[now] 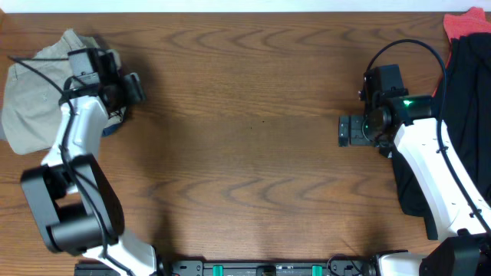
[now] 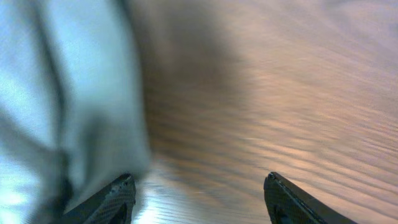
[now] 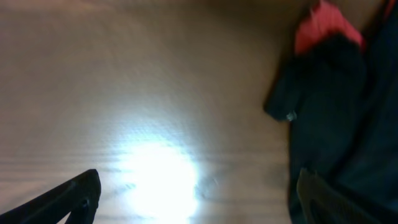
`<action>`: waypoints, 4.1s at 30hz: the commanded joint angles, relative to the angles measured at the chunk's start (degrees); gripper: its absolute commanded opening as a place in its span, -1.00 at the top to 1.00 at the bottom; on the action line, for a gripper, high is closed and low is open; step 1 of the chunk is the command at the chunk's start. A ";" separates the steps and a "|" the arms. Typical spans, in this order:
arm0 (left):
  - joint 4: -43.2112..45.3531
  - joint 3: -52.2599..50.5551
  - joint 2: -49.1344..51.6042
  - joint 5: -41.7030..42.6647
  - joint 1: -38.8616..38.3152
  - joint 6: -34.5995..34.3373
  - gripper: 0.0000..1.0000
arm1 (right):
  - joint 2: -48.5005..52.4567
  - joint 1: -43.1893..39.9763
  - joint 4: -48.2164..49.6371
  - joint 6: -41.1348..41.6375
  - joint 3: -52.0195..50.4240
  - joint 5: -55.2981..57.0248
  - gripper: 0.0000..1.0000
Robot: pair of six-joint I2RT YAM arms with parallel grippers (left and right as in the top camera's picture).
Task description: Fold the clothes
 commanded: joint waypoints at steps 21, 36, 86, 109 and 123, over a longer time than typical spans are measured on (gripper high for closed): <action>-50.58 -0.11 -7.34 -4.63 -23.56 -6.62 -0.96 | -0.28 -18.25 -8.22 -3.15 0.15 -15.39 -0.99; -34.86 -18.84 -52.22 -12.31 -28.63 -10.47 -0.96 | -36.28 -17.27 10.45 -3.93 -22.34 -14.21 -0.99; -24.94 -23.37 -80.65 -14.27 -28.63 -10.49 -0.96 | -80.41 -4.76 46.58 -9.77 -60.19 -12.41 -0.98; -24.94 -23.37 -80.65 -14.27 -28.63 -10.49 -0.96 | -86.01 -4.68 55.52 -18.97 -69.16 -11.96 -0.99; -24.94 -23.37 -80.65 -14.27 -28.63 -10.49 -0.96 | -86.01 -4.68 55.52 -18.97 -69.16 -11.96 -0.98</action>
